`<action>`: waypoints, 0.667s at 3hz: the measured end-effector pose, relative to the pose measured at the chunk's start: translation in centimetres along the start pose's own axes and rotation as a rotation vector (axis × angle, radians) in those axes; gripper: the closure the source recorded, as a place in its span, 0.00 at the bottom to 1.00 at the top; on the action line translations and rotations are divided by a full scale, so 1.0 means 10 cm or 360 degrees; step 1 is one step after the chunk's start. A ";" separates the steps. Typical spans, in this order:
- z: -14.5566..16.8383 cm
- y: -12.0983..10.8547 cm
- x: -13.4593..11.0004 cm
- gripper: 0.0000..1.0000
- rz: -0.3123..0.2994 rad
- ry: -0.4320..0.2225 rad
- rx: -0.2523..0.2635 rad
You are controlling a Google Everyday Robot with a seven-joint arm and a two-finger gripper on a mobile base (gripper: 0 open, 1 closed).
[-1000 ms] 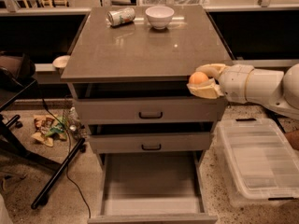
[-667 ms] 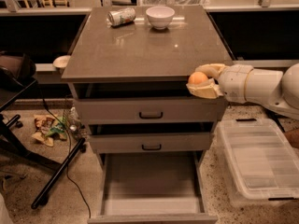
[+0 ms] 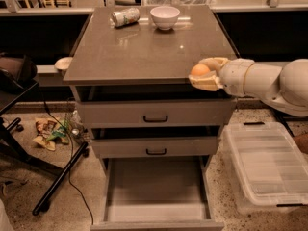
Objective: Pick orange from bottom drawer and place on counter
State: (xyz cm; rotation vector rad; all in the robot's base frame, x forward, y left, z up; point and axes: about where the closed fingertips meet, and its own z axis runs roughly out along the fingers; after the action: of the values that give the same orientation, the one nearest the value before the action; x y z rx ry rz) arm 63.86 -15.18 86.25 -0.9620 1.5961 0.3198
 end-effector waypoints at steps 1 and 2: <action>0.16 -0.20 -0.05 1.00 0.0034 -0.0036 0.0067; 0.33 -0.36 -0.01 1.00 0.0118 -0.0021 0.0124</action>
Offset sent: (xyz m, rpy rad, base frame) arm 0.0794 -0.0090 -0.0050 0.1087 0.0573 -0.1690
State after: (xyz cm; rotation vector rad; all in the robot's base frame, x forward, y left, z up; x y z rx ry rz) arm 68.78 -15.21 86.48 -0.8411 1.6233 0.3124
